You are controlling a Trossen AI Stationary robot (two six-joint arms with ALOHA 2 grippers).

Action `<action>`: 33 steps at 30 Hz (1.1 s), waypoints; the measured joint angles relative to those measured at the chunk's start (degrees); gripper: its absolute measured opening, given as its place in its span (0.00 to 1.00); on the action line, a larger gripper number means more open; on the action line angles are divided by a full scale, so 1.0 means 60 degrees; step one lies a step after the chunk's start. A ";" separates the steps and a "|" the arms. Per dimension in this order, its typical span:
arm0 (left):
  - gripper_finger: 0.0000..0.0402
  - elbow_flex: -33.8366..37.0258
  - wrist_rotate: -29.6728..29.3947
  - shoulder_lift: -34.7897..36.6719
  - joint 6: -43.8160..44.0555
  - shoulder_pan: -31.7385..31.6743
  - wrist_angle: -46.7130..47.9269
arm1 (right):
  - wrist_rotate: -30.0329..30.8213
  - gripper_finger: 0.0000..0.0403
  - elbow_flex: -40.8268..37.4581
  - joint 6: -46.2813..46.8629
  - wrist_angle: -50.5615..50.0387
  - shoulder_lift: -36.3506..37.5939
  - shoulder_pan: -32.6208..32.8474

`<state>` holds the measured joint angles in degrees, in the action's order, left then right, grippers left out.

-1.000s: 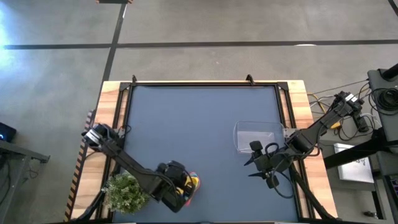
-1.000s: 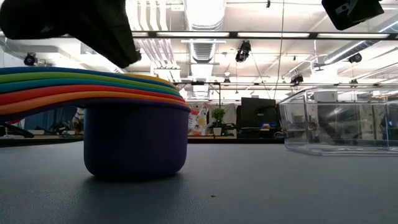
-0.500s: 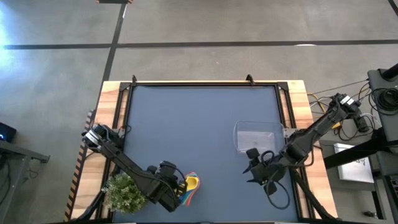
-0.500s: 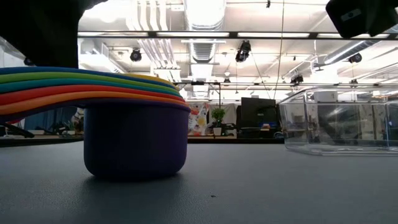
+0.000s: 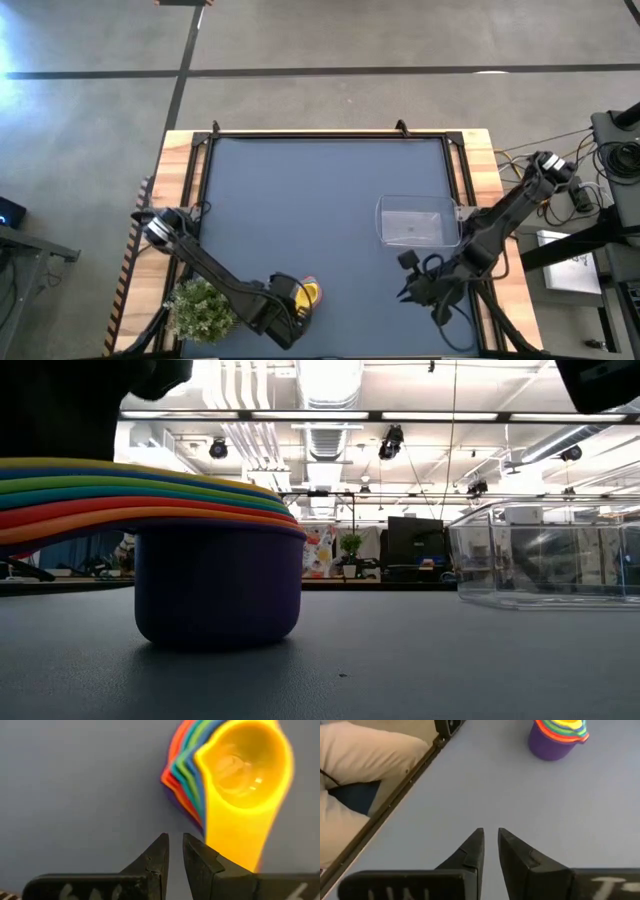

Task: Nest measuring cups in basket
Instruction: Put the stacked measuring cups into the transparent bin

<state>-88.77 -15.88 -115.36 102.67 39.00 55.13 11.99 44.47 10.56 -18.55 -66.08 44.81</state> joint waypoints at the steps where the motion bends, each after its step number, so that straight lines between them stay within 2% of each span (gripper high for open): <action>1: 0.09 -0.0115 0.0000 -0.0050 -0.0037 0.0000 0.0012 | 0.0004 0.11 0.0003 0.0000 0.0004 0.0060 0.0015; 11: 0.09 -0.1173 0.0051 -0.0461 -0.0815 -0.0010 0.0205 | 0.0006 0.11 0.0003 -0.0020 -0.0006 0.0338 0.0013; 20: 0.09 -0.1672 0.0414 -0.0493 -0.0096 0.0080 0.2720 | 0.0006 0.11 0.0003 -0.0013 -0.0082 0.0367 0.0013; 25: 0.09 -0.1497 0.0995 -0.0586 -0.0033 0.0080 0.1976 | 0.0007 0.11 0.0003 -0.0020 -0.0082 0.0367 0.0013; 31: 0.09 -0.1472 0.1166 -0.1009 -0.0242 0.0038 0.1309 | 0.0010 0.11 0.0003 -0.0016 -0.0072 0.0367 0.0013; 33: 0.09 -0.1470 0.1580 -0.1164 -0.0316 -0.0002 0.1145 | 0.0010 0.11 0.0003 -0.0015 -0.0073 0.0367 0.0013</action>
<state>-97.59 -6.40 -122.35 100.77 38.99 62.01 12.05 44.49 10.47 -18.98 -63.88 44.88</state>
